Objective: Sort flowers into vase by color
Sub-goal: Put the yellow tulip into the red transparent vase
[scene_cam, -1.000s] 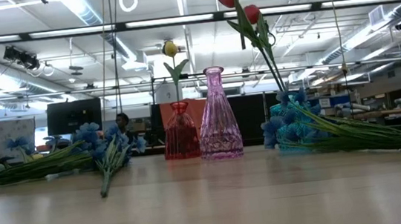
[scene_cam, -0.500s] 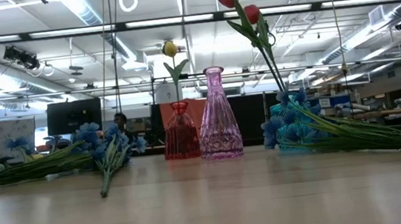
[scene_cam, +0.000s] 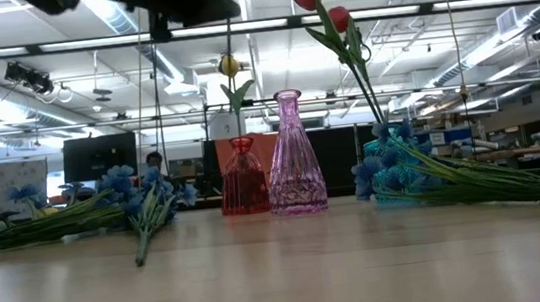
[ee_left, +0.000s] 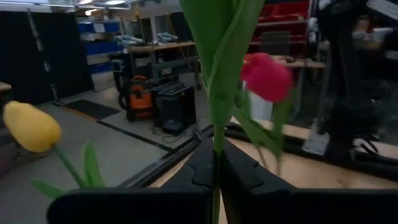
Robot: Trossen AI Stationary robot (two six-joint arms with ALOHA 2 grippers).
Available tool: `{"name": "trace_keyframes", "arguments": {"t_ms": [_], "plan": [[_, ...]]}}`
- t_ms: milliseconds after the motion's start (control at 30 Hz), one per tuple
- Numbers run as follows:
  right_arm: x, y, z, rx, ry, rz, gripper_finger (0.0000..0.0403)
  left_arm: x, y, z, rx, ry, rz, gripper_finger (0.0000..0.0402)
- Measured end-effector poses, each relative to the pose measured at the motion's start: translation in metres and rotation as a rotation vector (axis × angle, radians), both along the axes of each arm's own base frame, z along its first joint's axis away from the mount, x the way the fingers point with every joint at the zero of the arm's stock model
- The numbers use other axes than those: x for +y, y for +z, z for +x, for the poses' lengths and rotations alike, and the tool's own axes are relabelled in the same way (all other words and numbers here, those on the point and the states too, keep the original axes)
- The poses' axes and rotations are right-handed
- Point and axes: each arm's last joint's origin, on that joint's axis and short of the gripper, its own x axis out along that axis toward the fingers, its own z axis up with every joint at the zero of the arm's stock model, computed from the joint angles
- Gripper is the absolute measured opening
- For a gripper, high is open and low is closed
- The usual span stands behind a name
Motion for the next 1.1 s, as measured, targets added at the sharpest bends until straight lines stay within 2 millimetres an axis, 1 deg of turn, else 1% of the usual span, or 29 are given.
{"name": "trace_keyframes", "arguments": {"t_ms": [200, 300, 433, 767, 833, 1000, 1100], "plan": [[-0.006, -0.003, -0.007, -0.015, -0.004, 0.01, 0.0277, 0.028, -0.01, -0.002, -0.04, -0.002, 0.002, 0.0017], [-0.007, -0.004, -0.008, -0.014, -0.005, 0.01, 0.0277, 0.039, -0.01, -0.004, -0.076, 0.006, -0.007, 0.0017], [-0.007, -0.004, -0.008, -0.013, -0.004, 0.008, 0.0277, 0.049, -0.016, -0.005, -0.075, -0.005, -0.032, 0.0017], [-0.01, -0.004, -0.007, -0.011, -0.016, 0.004, 0.0276, 0.062, -0.023, -0.006, -0.081, -0.024, -0.053, 0.0017], [-0.011, -0.004, -0.006, -0.011, -0.019, 0.004, 0.0276, 0.064, -0.028, -0.003, -0.068, -0.026, -0.069, 0.0017], [-0.011, -0.004, -0.006, -0.015, -0.02, 0.01, 0.0276, 0.068, -0.049, 0.006, -0.011, -0.03, -0.108, 0.0017], [-0.011, -0.004, -0.006, -0.016, -0.02, 0.012, 0.0276, 0.068, -0.054, 0.009, -0.007, -0.029, -0.129, 0.0017]]}}
